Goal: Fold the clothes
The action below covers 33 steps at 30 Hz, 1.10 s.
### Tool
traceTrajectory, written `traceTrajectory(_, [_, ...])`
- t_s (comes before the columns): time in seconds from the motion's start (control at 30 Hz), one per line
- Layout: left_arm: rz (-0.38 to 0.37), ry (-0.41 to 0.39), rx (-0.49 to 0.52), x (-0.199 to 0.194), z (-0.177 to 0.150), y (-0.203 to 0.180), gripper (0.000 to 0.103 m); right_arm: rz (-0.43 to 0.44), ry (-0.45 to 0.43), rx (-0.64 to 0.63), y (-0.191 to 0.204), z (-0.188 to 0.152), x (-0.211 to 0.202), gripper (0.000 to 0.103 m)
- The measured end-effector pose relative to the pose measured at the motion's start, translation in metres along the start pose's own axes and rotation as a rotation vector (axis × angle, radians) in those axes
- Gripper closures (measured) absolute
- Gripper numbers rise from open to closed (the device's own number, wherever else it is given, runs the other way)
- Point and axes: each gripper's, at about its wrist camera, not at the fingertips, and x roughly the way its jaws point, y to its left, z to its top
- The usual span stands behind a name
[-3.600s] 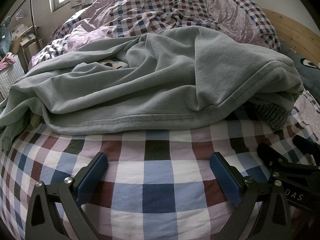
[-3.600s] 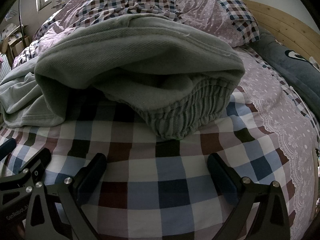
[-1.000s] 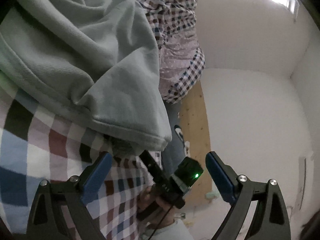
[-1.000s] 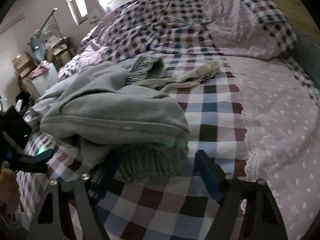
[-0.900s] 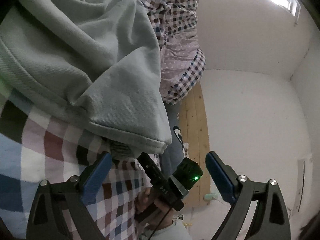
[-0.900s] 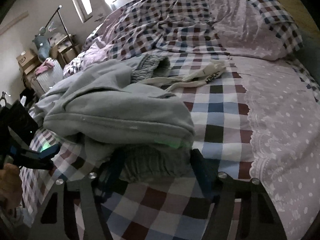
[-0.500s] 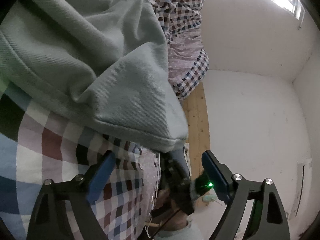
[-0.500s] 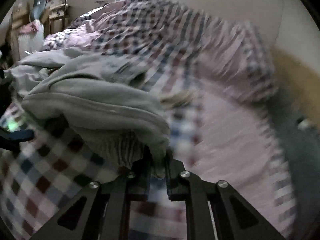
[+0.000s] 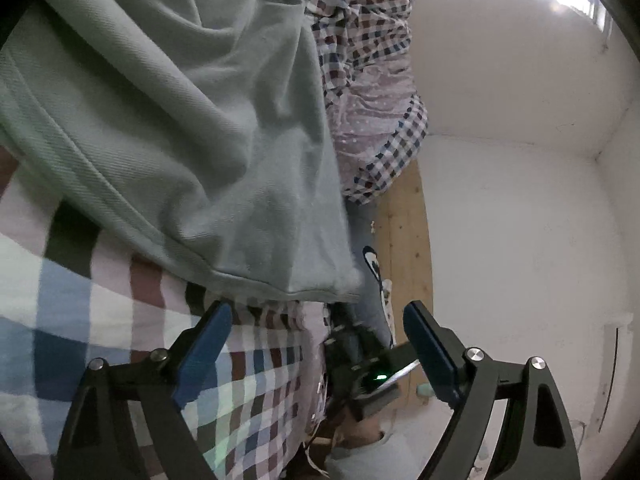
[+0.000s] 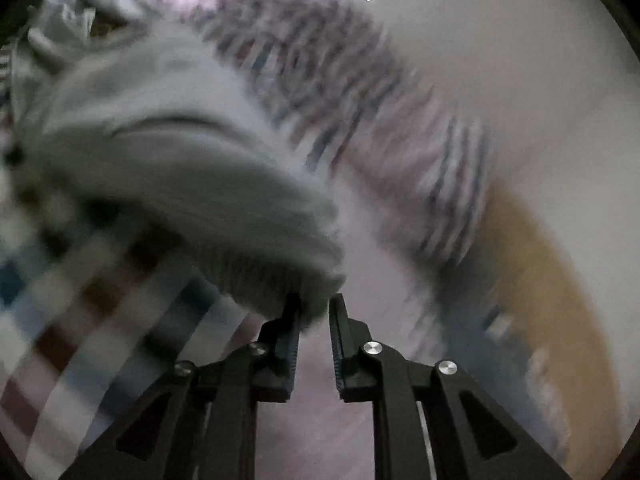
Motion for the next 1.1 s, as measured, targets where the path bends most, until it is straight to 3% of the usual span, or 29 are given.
traceTrajectory(0.1, [0.031,0.0,0.027,-0.008,-0.001,-0.002,0.013,0.129,0.094,0.161,-0.002,-0.021,-0.007,0.083])
traceTrajectory(0.17, [0.044,-0.01,0.039,-0.012,-0.002,-0.002,0.013,0.239,0.094,0.331,-0.014,-0.03,-0.019,0.071])
traceTrajectory(0.23, [0.059,-0.026,0.053,-0.014,-0.006,-0.005,0.013,0.377,0.07,0.546,-0.032,-0.036,-0.031,0.05])
traceTrajectory(0.37, [0.075,-0.064,0.074,-0.024,-0.007,-0.009,0.013,0.597,0.026,0.936,-0.054,-0.041,-0.027,0.04])
traceTrajectory(0.53, [0.077,-0.094,0.07,-0.036,-0.005,-0.007,0.013,0.755,-0.003,1.224,-0.063,-0.033,0.005,0.04])
traceTrajectory(0.63, [0.081,-0.121,0.059,-0.049,-0.001,-0.003,0.013,0.795,0.052,1.339,-0.066,-0.028,0.039,0.039])
traceTrajectory(0.73, [0.083,-0.144,0.042,-0.061,0.004,0.004,0.013,0.813,0.048,1.407,-0.067,-0.023,0.05,0.038])
traceTrajectory(0.9, [0.111,-0.172,0.033,-0.079,0.009,0.013,0.013,0.778,0.006,1.349,-0.069,0.005,0.044,0.04])
traceTrajectory(0.97, [0.123,-0.19,0.036,-0.086,0.011,0.014,0.013,0.73,0.062,1.299,-0.062,0.016,0.047,0.059])
traceTrajectory(1.0, [0.131,-0.202,0.038,-0.091,0.012,0.014,0.013,0.708,0.084,1.28,-0.059,0.019,0.047,0.08])
traceTrajectory(1.1, [0.161,-0.246,0.039,-0.107,0.015,0.016,0.013,0.646,0.063,1.246,-0.051,0.023,0.03,0.089])
